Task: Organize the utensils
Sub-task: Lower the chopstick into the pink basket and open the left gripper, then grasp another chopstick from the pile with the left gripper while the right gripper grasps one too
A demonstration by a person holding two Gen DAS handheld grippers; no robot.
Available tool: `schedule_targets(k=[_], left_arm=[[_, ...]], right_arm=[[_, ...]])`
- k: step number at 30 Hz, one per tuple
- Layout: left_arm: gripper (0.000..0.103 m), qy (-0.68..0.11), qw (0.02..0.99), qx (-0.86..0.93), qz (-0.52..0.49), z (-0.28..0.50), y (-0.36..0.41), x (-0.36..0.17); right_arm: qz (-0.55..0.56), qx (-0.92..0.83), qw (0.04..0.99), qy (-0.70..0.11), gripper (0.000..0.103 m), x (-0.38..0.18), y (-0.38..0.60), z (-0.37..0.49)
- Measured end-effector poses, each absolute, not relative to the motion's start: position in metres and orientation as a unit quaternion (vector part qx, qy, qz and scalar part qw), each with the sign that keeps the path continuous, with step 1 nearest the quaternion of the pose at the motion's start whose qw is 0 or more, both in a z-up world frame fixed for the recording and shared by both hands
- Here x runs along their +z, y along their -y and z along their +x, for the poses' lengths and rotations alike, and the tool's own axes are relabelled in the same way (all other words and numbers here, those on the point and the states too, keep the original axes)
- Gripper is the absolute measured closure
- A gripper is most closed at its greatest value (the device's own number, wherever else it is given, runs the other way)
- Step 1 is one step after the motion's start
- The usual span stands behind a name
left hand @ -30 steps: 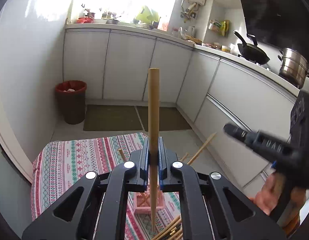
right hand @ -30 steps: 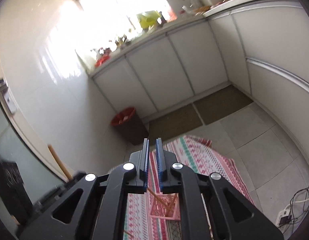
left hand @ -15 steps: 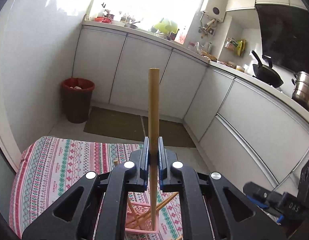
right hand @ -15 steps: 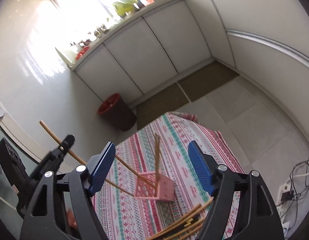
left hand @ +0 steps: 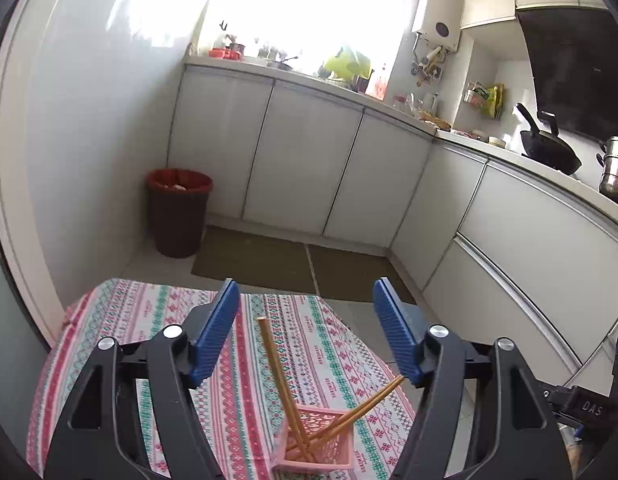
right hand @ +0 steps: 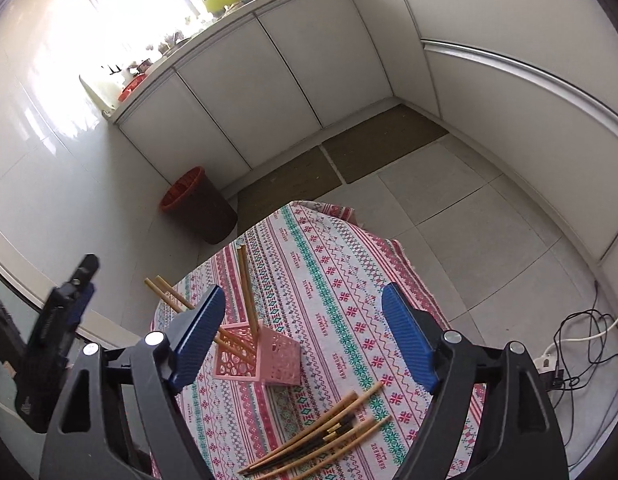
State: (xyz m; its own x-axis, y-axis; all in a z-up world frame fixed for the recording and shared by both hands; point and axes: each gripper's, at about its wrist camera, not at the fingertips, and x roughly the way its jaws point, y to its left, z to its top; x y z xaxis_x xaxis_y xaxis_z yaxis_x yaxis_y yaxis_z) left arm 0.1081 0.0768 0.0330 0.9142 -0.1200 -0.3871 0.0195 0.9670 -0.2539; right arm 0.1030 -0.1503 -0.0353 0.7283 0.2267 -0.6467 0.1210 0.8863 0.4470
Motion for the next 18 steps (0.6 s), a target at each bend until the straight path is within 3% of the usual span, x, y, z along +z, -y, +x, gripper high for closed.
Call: schedule_targets(k=[7, 12, 18], left_arm=[[0.017, -0.259, 0.963, -0.047, -0.058, 0.094, -0.067, 0.02], [0.01, -0.402, 0.91, -0.102, 0.03, 0.097, -0.039, -0.028], [0.01, -0.527, 0.834, -0.138, 0.087, 0.101, -0.002, -0.09]], right_arm=[[0.161, -0.038, 0.923, -0.347, 0.014, -0.045, 0.144, 0.076], [0.148, -0.089, 0.904, -0.391, 0.01, -0.073, 0.158, 0.063], [0.208, -0.095, 0.849, -0.476, 0.01, -0.112, 0.183, 0.051]])
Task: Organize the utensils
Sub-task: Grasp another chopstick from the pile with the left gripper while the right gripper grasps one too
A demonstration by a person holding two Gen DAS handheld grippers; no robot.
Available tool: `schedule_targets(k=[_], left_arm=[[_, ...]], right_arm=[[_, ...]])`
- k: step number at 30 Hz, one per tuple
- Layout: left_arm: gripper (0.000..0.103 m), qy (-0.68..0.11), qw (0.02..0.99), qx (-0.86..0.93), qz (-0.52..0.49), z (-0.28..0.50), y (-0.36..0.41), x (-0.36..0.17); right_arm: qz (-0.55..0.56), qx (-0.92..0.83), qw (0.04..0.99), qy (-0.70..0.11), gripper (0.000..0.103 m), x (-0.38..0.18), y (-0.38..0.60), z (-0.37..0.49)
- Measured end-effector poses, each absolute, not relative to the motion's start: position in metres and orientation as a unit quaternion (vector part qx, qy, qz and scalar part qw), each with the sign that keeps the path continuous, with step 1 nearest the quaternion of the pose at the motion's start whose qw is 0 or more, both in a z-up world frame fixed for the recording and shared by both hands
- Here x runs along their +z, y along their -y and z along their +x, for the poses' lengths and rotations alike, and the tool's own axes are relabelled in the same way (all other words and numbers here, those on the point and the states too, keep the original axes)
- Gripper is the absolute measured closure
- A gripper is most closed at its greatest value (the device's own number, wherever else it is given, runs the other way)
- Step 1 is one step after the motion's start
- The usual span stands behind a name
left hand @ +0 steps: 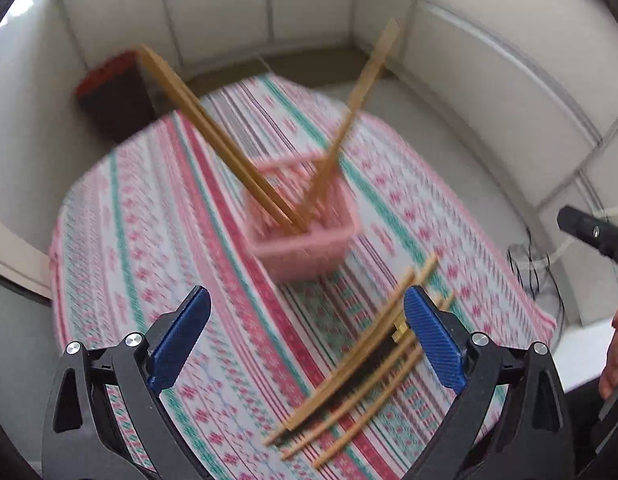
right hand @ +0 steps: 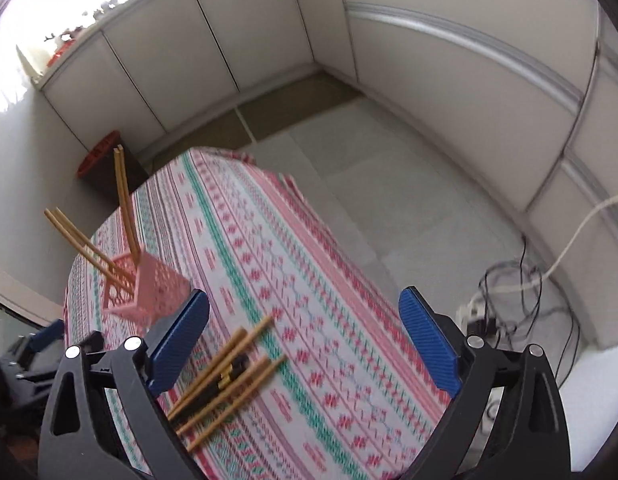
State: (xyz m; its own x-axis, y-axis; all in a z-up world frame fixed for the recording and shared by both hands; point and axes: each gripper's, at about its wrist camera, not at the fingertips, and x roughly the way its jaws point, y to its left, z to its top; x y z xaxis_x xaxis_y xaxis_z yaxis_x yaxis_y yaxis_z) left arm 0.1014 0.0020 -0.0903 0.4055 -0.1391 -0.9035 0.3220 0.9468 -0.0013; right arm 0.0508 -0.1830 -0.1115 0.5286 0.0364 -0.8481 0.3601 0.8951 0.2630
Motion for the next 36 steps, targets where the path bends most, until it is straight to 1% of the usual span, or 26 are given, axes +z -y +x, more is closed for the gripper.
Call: schedule_targets(k=[4, 8, 11, 12, 14, 15, 16, 20, 26, 29, 30, 32, 33, 36], left_arm=[[0.01, -0.56, 0.807, -0.16, 0.098, 0.104, 0.024, -0.111], [0.017, -0.589, 0.785, -0.174, 0.085, 0.108, 0.04, -0.125], [0.028, -0.613, 0.765, -0.185, 0.073, 0.115, 0.056, -0.14], [0.035, -0.62, 0.759, -0.186, 0.07, 0.118, 0.06, -0.145], [0.043, -0.629, 0.753, -0.184, 0.067, 0.125, 0.067, -0.154], [0.052, -0.632, 0.75, -0.182, 0.07, 0.128, 0.072, -0.159], [0.057, -0.635, 0.747, -0.181, 0.075, 0.129, 0.077, -0.164], [0.068, -0.639, 0.744, -0.175, 0.088, 0.138, 0.091, -0.175], [0.071, -0.641, 0.742, -0.159, 0.115, 0.15, 0.105, -0.191], [0.076, -0.64, 0.742, -0.149, 0.135, 0.149, 0.107, -0.198], [0.08, -0.641, 0.74, -0.145, 0.141, 0.15, 0.106, -0.201], [0.083, -0.64, 0.74, -0.148, 0.144, 0.15, 0.105, -0.205], [0.086, -0.64, 0.74, -0.15, 0.146, 0.15, 0.105, -0.206], [0.089, -0.633, 0.744, -0.157, 0.145, 0.146, 0.101, -0.207]], right_arm=[[0.22, -0.102, 0.828, -0.506, 0.01, -0.128, 0.19, 0.043], [0.228, -0.112, 0.818, -0.516, 0.01, -0.132, 0.2, 0.039], [0.249, -0.108, 0.808, -0.523, 0.01, -0.136, 0.207, 0.04], [0.254, -0.106, 0.804, -0.527, 0.01, -0.138, 0.209, 0.04], [0.261, -0.101, 0.798, -0.534, 0.01, -0.141, 0.21, 0.042], [0.265, -0.098, 0.795, -0.537, 0.01, -0.143, 0.21, 0.042], [0.268, -0.095, 0.792, -0.54, 0.01, -0.145, 0.211, 0.043], [0.278, -0.096, 0.788, -0.54, 0.01, -0.146, 0.217, 0.044], [0.296, -0.098, 0.776, -0.548, 0.01, -0.153, 0.226, 0.051], [0.3, -0.093, 0.77, -0.555, 0.01, -0.157, 0.226, 0.054], [0.299, -0.095, 0.77, -0.556, 0.01, -0.158, 0.226, 0.055], [0.295, -0.097, 0.771, -0.556, 0.01, -0.159, 0.225, 0.056], [0.294, -0.1, 0.771, -0.556, 0.01, -0.159, 0.224, 0.057], [0.288, -0.11, 0.771, -0.557, 0.01, -0.163, 0.221, 0.061]])
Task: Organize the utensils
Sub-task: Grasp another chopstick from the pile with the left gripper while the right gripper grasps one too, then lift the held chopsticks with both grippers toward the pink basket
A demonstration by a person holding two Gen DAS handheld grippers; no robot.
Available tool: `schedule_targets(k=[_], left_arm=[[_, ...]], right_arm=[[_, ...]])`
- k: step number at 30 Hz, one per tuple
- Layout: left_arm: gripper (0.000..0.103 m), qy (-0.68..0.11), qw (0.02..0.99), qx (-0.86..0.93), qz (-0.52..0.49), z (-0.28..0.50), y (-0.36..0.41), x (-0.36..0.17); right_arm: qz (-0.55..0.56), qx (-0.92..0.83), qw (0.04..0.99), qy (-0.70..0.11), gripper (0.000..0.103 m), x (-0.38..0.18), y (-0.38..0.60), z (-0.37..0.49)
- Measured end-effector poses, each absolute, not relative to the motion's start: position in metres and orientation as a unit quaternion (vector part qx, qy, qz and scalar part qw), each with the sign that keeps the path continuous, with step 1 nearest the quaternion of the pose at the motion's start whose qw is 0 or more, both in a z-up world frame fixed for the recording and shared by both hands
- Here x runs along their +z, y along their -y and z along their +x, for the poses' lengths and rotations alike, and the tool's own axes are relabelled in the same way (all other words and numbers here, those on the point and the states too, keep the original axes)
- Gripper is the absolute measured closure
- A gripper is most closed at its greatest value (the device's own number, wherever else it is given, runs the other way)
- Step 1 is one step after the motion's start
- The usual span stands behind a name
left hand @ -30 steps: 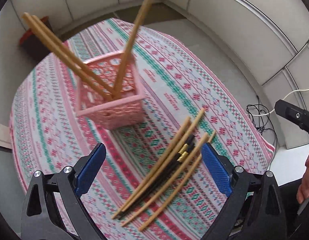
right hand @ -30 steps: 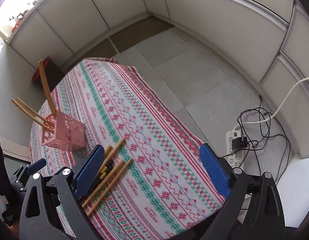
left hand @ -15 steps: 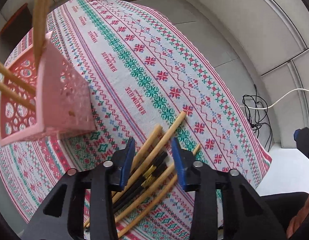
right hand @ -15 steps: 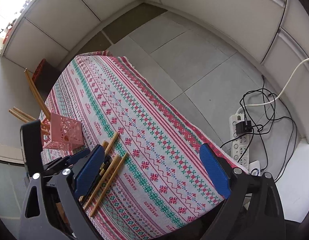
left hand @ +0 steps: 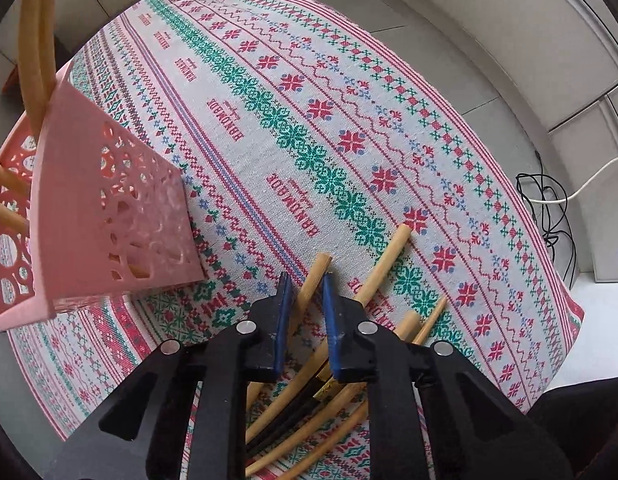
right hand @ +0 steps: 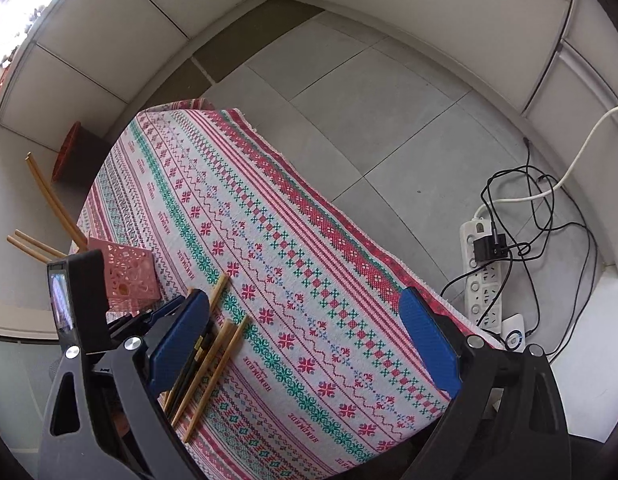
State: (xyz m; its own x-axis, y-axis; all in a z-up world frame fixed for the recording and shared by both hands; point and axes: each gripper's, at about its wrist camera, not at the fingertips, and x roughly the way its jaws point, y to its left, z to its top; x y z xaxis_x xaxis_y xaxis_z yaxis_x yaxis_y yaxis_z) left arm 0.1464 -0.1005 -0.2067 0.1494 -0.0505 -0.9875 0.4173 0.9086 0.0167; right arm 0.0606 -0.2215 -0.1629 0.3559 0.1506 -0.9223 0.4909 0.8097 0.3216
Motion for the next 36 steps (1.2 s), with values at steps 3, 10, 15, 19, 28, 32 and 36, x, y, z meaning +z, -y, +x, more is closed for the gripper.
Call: schedule_targets(k=[3, 10, 15, 19, 28, 32, 36], left_arm=[[0.092, -0.611, 0.761, -0.162, 0.147, 0.135, 0.084, -0.202], [0.095, -0.553, 0.801, -0.182, 0.142, 0.098, 0.053, -0.141], [0.095, -0.518, 0.822, -0.194, 0.135, 0.065, 0.039, -0.101], [0.096, -0.506, 0.828, -0.198, 0.138, 0.05, 0.036, -0.09], [0.096, -0.485, 0.843, -0.198, 0.124, 0.042, 0.014, -0.07], [0.096, -0.478, 0.849, -0.19, 0.116, 0.042, 0.006, -0.063], [0.096, -0.461, 0.86, -0.194, 0.101, 0.038, -0.002, -0.045]], right_arm=[[0.297, -0.11, 0.759, -0.569, 0.01, -0.173, 0.218, 0.066], [0.32, -0.101, 0.72, -0.608, 0.03, -0.208, 0.196, 0.077], [0.348, -0.091, 0.69, -0.629, 0.06, -0.23, 0.174, 0.087], [0.345, -0.088, 0.69, -0.631, 0.065, -0.231, 0.151, 0.094], [0.264, -0.118, 0.713, -0.639, 0.083, -0.235, 0.11, 0.105], [0.272, -0.123, 0.724, -0.622, 0.096, -0.236, 0.11, 0.104], [0.296, -0.115, 0.727, -0.609, 0.098, -0.23, 0.124, 0.097]])
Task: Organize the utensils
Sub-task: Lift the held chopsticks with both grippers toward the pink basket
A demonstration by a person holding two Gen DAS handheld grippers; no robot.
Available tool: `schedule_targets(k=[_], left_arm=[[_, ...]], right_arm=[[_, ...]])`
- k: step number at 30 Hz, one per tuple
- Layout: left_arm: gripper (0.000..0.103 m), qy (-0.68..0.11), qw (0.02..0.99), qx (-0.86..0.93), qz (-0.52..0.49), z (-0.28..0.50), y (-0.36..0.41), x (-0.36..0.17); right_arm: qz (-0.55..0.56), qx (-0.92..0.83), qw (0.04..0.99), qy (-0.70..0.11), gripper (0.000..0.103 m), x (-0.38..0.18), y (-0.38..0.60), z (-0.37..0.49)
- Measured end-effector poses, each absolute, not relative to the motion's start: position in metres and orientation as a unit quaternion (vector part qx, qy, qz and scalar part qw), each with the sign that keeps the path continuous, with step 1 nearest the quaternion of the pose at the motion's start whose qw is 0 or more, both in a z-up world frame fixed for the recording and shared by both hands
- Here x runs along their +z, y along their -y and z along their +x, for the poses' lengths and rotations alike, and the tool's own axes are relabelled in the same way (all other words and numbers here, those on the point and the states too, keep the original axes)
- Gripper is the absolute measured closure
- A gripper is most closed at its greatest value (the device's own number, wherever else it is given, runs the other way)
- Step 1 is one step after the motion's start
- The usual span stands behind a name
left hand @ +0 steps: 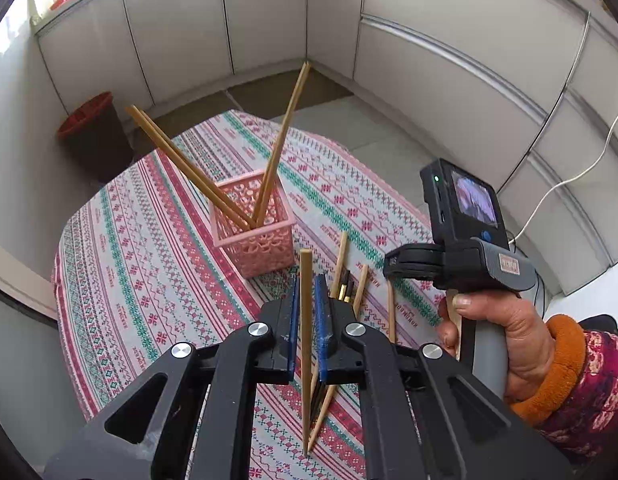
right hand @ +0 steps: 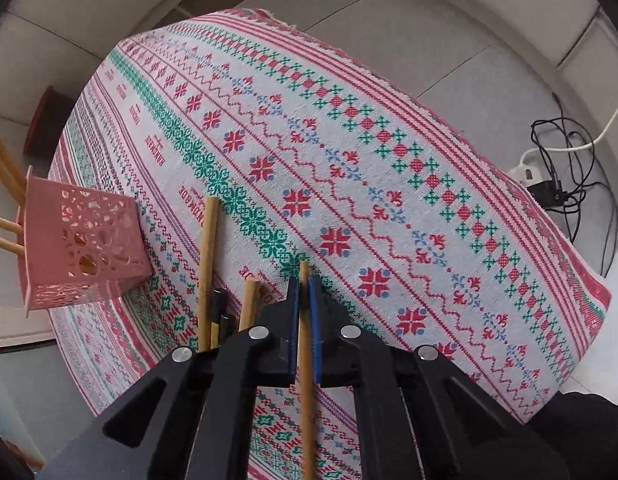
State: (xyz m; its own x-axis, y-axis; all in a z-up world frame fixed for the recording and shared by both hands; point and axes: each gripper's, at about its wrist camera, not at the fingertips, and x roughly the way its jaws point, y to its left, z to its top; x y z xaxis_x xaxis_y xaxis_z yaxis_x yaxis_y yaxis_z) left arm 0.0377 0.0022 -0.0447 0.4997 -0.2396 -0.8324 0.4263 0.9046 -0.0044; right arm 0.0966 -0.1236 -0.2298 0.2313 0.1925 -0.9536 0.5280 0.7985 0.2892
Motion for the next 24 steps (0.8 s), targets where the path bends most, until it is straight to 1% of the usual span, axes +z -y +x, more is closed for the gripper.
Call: schedule_targets(k=[6, 8, 9, 11, 12, 13, 15, 17, 20, 22, 24], left_arm=[[0.096, -0.419, 0.88, -0.209, 0.076, 0.025, -0.015, -0.006], [0.096, -0.423, 0.877, -0.216, 0.071, 0.026, -0.014, -0.006], [0.095, -0.439, 0.869, -0.217, 0.069, 0.03, -0.012, -0.012], [0.095, -0.481, 0.848, -0.213, 0.067, 0.044, -0.009, -0.037], [0.093, -0.518, 0.826, -0.213, 0.067, 0.055, -0.006, -0.061], [0.089, -0.551, 0.806, -0.205, 0.068, 0.063, -0.005, -0.084], [0.088, -0.604, 0.773, -0.176, 0.079, 0.077, -0.004, -0.132], [0.088, -0.638, 0.75, -0.155, 0.081, 0.087, -0.005, -0.17], [0.086, -0.66, 0.733, -0.137, 0.092, 0.092, -0.004, -0.197], [0.077, -0.666, 0.728, -0.133, 0.09, 0.094, -0.005, -0.203], [0.077, -0.668, 0.728, -0.127, 0.09, 0.093, -0.008, -0.206]], right_arm=[[0.269, -0.075, 0.792, -0.543, 0.098, -0.159, 0.138, 0.07], [0.259, -0.068, 0.816, -0.513, 0.098, -0.136, 0.144, 0.057], [0.253, -0.066, 0.823, -0.504, 0.098, -0.13, 0.145, 0.055], [0.243, -0.062, 0.833, -0.494, 0.098, -0.121, 0.149, 0.047], [0.243, -0.06, 0.833, -0.493, 0.098, -0.12, 0.151, 0.044], [0.243, -0.058, 0.832, -0.494, 0.098, -0.119, 0.151, 0.044], [0.244, -0.053, 0.831, -0.498, 0.098, -0.122, 0.152, 0.042], [0.251, -0.046, 0.827, -0.501, 0.098, -0.125, 0.154, 0.044], [0.257, -0.041, 0.826, -0.501, 0.098, -0.126, 0.155, 0.042], [0.258, -0.036, 0.826, -0.5, 0.098, -0.125, 0.155, 0.043], [0.259, -0.033, 0.826, -0.499, 0.098, -0.125, 0.156, 0.042]])
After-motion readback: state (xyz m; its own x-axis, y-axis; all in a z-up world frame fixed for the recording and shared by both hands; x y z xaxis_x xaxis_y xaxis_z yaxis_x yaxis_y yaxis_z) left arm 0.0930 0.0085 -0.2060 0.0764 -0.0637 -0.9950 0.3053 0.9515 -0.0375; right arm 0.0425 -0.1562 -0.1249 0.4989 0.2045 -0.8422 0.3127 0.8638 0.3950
